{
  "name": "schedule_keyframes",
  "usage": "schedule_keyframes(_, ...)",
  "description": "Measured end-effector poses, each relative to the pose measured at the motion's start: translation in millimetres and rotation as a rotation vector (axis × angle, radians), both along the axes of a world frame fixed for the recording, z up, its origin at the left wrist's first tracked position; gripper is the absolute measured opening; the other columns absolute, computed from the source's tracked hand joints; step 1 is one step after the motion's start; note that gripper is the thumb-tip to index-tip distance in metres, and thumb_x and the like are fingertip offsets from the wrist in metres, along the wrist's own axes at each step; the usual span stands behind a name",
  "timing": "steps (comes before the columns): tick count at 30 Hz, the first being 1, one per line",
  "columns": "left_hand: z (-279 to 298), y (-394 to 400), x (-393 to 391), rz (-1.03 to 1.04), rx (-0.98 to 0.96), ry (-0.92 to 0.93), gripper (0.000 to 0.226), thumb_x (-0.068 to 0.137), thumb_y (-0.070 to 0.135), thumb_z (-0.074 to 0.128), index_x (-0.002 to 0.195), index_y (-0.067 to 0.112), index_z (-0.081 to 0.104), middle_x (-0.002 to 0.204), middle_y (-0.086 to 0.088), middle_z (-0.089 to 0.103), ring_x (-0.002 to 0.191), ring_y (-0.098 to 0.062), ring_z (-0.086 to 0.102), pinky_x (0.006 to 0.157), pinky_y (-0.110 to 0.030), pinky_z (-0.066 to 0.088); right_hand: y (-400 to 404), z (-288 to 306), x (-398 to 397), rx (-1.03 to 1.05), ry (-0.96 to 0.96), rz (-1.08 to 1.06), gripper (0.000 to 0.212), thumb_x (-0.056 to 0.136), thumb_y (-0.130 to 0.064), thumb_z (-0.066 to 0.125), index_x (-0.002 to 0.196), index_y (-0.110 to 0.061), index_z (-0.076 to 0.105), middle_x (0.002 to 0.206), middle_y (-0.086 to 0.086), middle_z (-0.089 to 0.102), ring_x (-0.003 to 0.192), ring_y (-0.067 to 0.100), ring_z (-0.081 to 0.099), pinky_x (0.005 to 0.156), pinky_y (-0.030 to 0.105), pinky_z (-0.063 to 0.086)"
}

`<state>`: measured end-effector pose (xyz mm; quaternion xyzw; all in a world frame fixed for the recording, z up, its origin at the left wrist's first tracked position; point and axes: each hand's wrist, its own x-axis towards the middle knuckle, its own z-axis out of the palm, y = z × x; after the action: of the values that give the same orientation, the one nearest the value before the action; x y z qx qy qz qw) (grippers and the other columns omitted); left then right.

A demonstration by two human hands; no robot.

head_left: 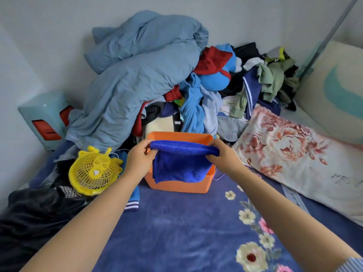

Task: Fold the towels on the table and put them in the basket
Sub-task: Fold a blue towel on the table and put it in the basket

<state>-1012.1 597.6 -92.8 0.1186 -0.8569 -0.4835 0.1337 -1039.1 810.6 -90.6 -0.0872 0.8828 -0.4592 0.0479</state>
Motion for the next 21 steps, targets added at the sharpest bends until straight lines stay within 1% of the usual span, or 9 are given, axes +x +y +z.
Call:
schedule_keyframes(2,-4,-14,-39,0.045,0.001,-0.009,0.025,0.089,0.005,0.055,0.112,0.005,0.062,0.101,-0.018,0.064,0.09,-0.033,0.06,0.082,-0.041,0.051,-17,-6,-33,-0.033,-0.037,0.016,0.021,0.082,0.003,0.052,0.093,-0.014,0.046,0.08,0.003,0.051,0.08,0.021,0.047,0.071,0.032,0.043)
schedule_keyframes(5,-16,-34,-93,0.024,0.005,0.023,0.02,0.088,0.002,0.054,0.105,0.003,0.065,0.089,-0.018,0.061,0.081,-0.03,0.054,0.07,-0.028,0.043,-37,-20,-79,-0.059,-0.064,-0.009,0.02,0.081,0.003,0.053,0.093,-0.013,0.05,0.071,-0.008,0.047,0.08,0.022,0.05,0.084,0.049,0.049)
schedule_keyframes(7,-27,-43,-123,-0.005,0.085,0.011,0.023,0.089,0.002,0.052,0.109,0.006,0.063,0.09,-0.01,0.057,0.084,-0.02,0.049,0.067,-0.025,0.04,-48,-34,-107,-0.066,-0.07,-0.036,0.018,0.082,0.002,0.053,0.091,-0.013,0.049,0.07,-0.009,0.047,0.079,0.022,0.05,0.078,0.038,0.051)
schedule_keyframes(9,-45,-53,-159,-0.014,0.186,-0.035,0.028,0.092,0.006,0.05,0.119,0.008,0.057,0.097,-0.005,0.055,0.091,-0.015,0.049,0.072,-0.02,0.04,-62,-52,-140,-0.055,-0.056,-0.071,0.019,0.083,0.002,0.052,0.094,-0.014,0.051,0.07,-0.009,0.047,0.079,0.02,0.047,0.062,0.011,0.043)
schedule_keyframes(10,-57,-58,-174,-0.028,0.226,-0.053,0.028,0.093,0.008,0.049,0.121,0.008,0.055,0.098,-0.001,0.055,0.091,-0.012,0.05,0.07,-0.013,0.042,-68,-61,-154,-0.046,-0.048,-0.079,0.02,0.083,0.003,0.052,0.096,-0.012,0.052,0.072,-0.009,0.047,0.08,0.018,0.046,0.057,0.005,0.038)
schedule_keyframes(12,-85,-69,-208,-0.046,0.285,-0.081,0.026,0.095,0.008,0.046,0.121,0.008,0.051,0.089,0.007,0.055,0.08,-0.003,0.052,0.058,0.003,0.04,-83,-87,-186,-0.041,-0.048,-0.098,0.021,0.083,0.004,0.051,0.099,-0.009,0.054,0.079,-0.003,0.051,0.081,0.016,0.045,0.056,0.001,0.037)
schedule_keyframes(14,-113,-77,-234,-0.041,0.293,-0.108,0.026,0.096,0.008,0.044,0.121,0.008,0.049,0.084,0.014,0.052,0.075,0.005,0.048,0.056,0.005,0.039,-94,-114,-210,-0.048,-0.073,-0.106,0.021,0.083,0.005,0.051,0.098,-0.01,0.052,0.086,0.001,0.051,0.082,0.017,0.046,0.054,0.007,0.037)
schedule_keyframes(17,-168,-88,-271,-0.009,0.188,-0.178,0.025,0.096,0.012,0.044,0.119,0.008,0.051,0.08,0.006,0.052,0.072,-0.009,0.049,0.056,-0.002,0.039,-106,-164,-244,-0.032,-0.167,-0.106,0.022,0.084,0.004,0.05,0.093,-0.015,0.043,0.088,0.005,0.051,0.083,0.017,0.046,0.057,0.022,0.029)
schedule_keyframes(21,-240,-90,-300,0.007,0.008,-0.358,0.025,0.098,0.019,0.037,0.115,0.004,0.049,0.086,-0.004,0.053,0.088,-0.025,0.051,0.072,-0.026,0.031,-111,-227,-279,-0.011,-0.355,-0.121,0.019,0.086,0.002,0.05,0.094,-0.014,0.043,0.084,0.004,0.05,0.083,0.018,0.045,0.056,0.019,0.035)
